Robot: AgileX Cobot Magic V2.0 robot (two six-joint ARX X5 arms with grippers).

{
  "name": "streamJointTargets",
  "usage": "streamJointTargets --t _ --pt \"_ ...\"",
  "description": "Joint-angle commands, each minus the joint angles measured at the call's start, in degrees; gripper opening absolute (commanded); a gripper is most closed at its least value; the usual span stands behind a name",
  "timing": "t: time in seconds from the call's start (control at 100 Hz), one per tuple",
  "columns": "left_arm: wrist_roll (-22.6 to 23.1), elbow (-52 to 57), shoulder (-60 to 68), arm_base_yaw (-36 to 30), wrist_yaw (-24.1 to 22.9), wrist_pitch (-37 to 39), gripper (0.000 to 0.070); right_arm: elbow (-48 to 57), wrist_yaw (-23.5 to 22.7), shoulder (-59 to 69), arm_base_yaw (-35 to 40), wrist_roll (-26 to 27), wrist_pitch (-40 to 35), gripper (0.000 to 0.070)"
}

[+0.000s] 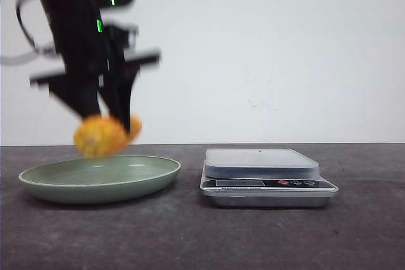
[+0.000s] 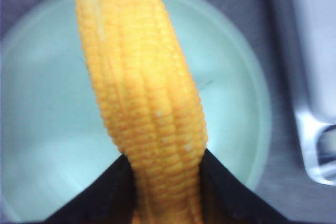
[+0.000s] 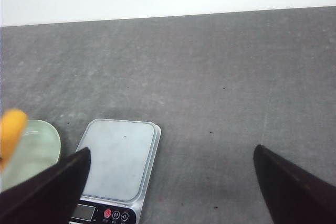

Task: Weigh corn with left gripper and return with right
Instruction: 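Lift the corn with the left gripper and carry it over the scale, then lower the corn onto the scale, open the left gripper, withdraw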

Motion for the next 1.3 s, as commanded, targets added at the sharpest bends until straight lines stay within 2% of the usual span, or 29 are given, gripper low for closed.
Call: streamJointTargets --t 0.0,0.09,0.27,0.66,1.03,1.1,1.2,1.24,1.29 --pt "0.22 4.59 -0.07 -1.2 0.31 -1.38 0.001 1.03 0.22 0.35 0.22 -0.63 0.66 0.0626" --pt "0.39 10.8 0.0 -3.08 0.33 -4.68 0.001 1.03 0.2 0.35 0.22 -0.63 0.59 0.0626" --pt "0.37 22.4 3.72 -7.63 0.31 -6.38 0.001 1.03 -0.11 0.35 0.22 -0.46 0.59 0.0627" --pt "0.63 45.46 26.21 -13.55 0.26 -15.32 0.001 1.03 -0.22 0.35 0.22 -0.39 0.35 0.0627" --pt "-2.29 47.01 36.46 -15.37 0.37 -15.39 0.0011 1.03 -0.17 0.35 0.22 -0.44 0.15 0.0627" --pt "-3.65 47.01 36.96 -15.52 1.05 -15.28 0.0053 1.03 -0.2 0.35 0.22 -0.44 0.13 0.0627" --pt "-4.66 47.01 37.16 -15.96 1.46 -14.67 0.0206 1.03 -0.17 0.35 0.22 -0.44 0.15 0.0627" --pt "-4.79 47.01 37.18 -16.15 1.44 -14.45 0.0234 1.03 -0.17 0.35 0.22 -0.44 0.15 0.0627" --pt "-5.01 47.01 37.18 -16.2 1.44 -14.25 0.0234 1.03 -0.17 0.35 0.22 -0.44 0.15 0.0627"
